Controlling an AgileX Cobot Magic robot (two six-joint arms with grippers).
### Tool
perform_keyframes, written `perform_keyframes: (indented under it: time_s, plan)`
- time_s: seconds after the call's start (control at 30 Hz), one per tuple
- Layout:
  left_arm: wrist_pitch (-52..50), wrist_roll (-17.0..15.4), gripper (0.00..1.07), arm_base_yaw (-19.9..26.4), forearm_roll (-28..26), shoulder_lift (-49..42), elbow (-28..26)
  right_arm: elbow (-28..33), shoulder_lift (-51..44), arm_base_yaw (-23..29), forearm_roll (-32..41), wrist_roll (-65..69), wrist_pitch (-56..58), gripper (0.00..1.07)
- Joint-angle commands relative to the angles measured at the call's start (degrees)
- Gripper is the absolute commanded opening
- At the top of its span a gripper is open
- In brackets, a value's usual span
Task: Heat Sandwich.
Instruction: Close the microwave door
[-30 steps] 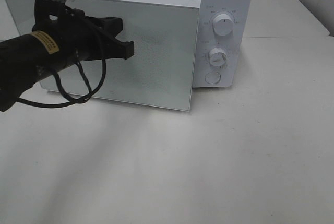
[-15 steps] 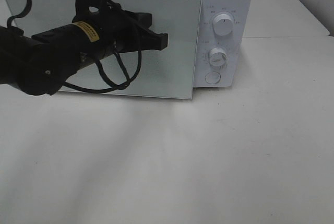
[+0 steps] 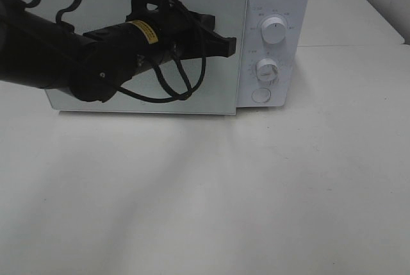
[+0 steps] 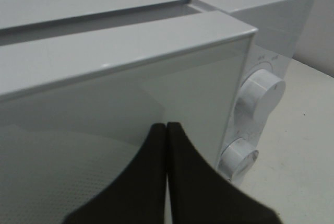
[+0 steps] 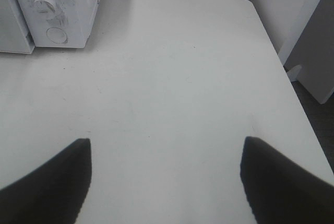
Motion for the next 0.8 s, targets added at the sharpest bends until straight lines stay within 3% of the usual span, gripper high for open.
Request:
perform_keyframes:
  time_s: [0.03,0.23,0.33,0.8]
  plan:
    - [-0.97,0.00,0.00,0.46,-2.18,1.38,-2.64,-0.06,-1.49,-0.40,-0.11,0.52,-0.74,0.76]
    - [0.63,0.17,0.00,0.86,-2.29,2.52,-5.16,-0.06,-1.49,-0.40,-0.11,0.52,-0.74,0.76]
    - [2.23,2.41,0.00,1.55,-2.29,3.55,-7.39,-0.06,-1.49,-0.40,-0.06,0.34,-0.74,0.76]
    - [2.23,2.35,0.00,2.01,-2.29,3.61,-7.68,-0.06,-1.49,-0.40,-0.06,0.34,-0.74,0.76]
